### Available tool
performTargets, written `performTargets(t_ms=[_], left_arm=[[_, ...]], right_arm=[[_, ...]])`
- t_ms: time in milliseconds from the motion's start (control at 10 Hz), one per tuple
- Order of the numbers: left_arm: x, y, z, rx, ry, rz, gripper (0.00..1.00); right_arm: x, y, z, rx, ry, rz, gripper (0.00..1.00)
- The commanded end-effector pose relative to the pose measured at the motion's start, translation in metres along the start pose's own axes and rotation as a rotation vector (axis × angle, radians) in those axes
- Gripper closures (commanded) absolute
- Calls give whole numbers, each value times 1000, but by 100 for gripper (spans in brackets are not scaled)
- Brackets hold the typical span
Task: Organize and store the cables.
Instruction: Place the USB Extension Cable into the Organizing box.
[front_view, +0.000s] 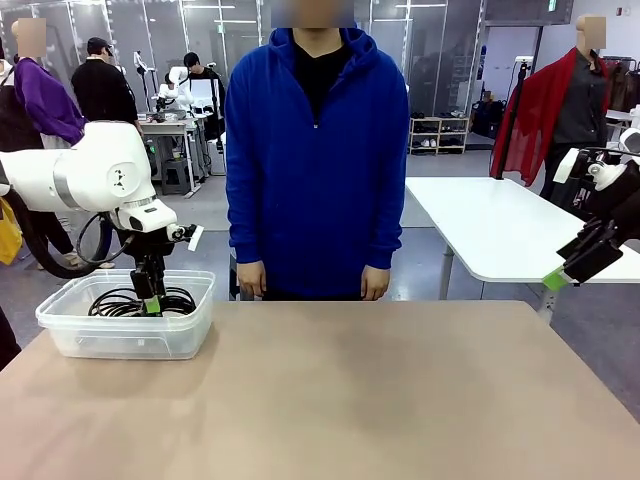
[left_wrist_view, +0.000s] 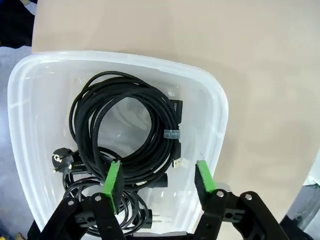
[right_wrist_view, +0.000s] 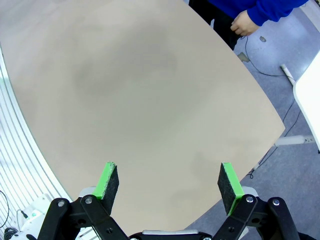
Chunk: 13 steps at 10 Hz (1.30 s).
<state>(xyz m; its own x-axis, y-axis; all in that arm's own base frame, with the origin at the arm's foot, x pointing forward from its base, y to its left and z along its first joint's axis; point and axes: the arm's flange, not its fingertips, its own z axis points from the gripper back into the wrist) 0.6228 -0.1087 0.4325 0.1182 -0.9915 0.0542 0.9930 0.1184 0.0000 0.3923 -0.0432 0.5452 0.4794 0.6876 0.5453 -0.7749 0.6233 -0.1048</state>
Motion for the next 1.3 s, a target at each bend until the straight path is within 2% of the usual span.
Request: performTargets(t_ms=[0,100,600,700,800,1200], left_arm=[[-6,-5,4,2,-43,-3,10],[-7,-6,4,3,-42,-2,0],[-8,-17,13,18,-59,12,0],[-12,-32,22,74,-63,53,0],[-2,-5,12,11,-16,6,0],[-2,-5,12,11,-16,6,0]], right_arm=[[1,0,-2,3,-10,-9,0],[1,0,-2,3,-10,-9,0],[1,0,-2,3,-10,-9,0],[1,0,-2,3,-10,-9,0],[1,0,-2,3,-10,-9,0],[1,0,-2,3,-10,-9,0]])
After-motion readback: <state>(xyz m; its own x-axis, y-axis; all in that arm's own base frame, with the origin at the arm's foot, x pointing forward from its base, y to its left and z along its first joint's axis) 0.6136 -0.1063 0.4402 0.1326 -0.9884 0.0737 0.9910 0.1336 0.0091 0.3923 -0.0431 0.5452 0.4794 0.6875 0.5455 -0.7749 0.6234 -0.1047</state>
